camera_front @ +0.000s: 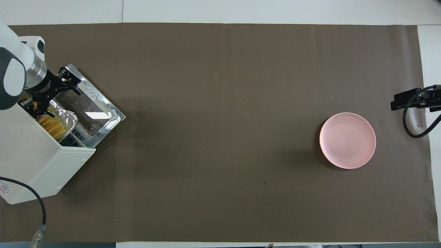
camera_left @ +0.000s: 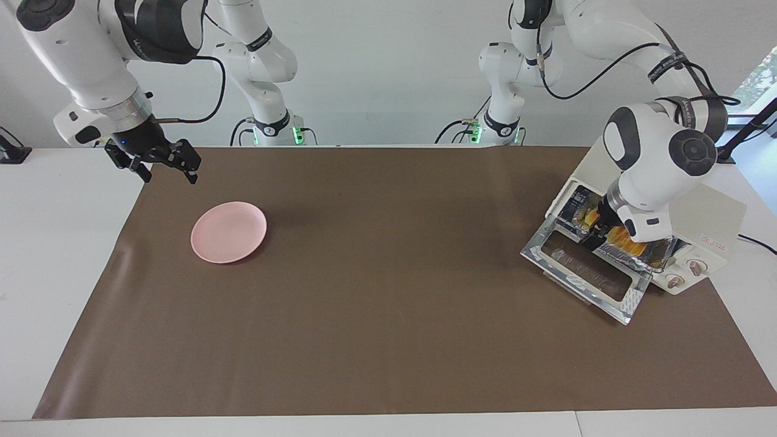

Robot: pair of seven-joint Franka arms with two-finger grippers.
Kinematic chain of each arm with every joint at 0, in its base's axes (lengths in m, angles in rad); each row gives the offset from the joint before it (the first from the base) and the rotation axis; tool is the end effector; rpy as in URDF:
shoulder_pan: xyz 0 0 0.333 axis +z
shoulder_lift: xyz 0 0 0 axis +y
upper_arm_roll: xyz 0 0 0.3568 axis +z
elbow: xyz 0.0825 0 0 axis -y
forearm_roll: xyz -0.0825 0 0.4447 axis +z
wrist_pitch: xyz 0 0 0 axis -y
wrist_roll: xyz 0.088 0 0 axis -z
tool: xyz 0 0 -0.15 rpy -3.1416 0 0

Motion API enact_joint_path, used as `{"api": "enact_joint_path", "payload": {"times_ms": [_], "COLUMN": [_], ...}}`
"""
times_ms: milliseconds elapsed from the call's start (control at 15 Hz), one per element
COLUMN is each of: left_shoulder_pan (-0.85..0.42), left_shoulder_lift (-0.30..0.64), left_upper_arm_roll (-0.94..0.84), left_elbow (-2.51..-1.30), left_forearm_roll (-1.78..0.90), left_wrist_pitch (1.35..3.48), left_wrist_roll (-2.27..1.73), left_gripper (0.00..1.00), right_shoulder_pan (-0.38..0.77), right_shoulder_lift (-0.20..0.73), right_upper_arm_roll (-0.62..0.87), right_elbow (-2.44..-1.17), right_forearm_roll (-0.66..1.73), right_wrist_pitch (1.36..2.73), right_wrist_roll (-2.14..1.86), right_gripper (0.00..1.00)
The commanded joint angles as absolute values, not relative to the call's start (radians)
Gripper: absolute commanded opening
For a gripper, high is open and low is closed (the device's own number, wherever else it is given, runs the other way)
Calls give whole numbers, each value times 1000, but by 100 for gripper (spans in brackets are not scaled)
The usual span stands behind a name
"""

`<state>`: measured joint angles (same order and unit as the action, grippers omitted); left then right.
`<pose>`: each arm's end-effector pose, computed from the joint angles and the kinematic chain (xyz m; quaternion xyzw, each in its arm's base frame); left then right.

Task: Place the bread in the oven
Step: 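Release the tray and withdraw the left gripper from the oven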

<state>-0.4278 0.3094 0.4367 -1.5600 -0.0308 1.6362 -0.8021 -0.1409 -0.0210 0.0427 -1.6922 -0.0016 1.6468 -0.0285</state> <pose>0.6844 -0.0257 0.4469 -0.9129 -0.3920 0.0746 0.0854 0.6071 -0.0598 0.5768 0.9993 -0.0348 -0.0123 0.0005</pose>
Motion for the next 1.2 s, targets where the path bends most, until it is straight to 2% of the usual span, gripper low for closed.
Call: {"api": "enact_joint_path", "payload": {"times_ms": [0, 333, 600, 867, 933, 1000, 1133], "left_shoulder_pan": [-451, -449, -440, -430, -387, -283, -125], "left_shoulder_lift": [281, 180, 104, 66, 55, 10, -93], "left_upper_arm_roll": [436, 413, 414, 411, 381, 273, 105], "left_elbow": [-1532, -1532, -1546, -1572, -1574, -1612, -1734], "left_forearm_roll": [-15, -18, -18, -15, -15, -15, -15], "left_wrist_pitch": [1594, 1582, 1464, 1463, 1460, 1456, 1498], "left_wrist_roll": [-788, -527, -329, -242, -177, -108, -84], "left_gripper": [100, 100, 100, 100, 100, 100, 100], "right_shoulder_pan": [-147, -147, -147, -147, -147, -147, -147], "right_shoulder_lift": [-46, -46, -46, -46, -46, -46, -46], "right_upper_arm_roll": [52, 52, 52, 52, 52, 52, 52], "right_elbow": [-1720, -1720, -1720, -1720, -1720, -1720, -1720], "right_forearm_roll": [-23, -23, -23, -23, -23, -23, -23], "right_wrist_pitch": [1657, 1655, 1657, 1657, 1657, 1657, 1655], "right_wrist_roll": [-18, -18, -18, -18, -18, -18, -18], "right_gripper": [100, 100, 100, 100, 100, 100, 100]}}
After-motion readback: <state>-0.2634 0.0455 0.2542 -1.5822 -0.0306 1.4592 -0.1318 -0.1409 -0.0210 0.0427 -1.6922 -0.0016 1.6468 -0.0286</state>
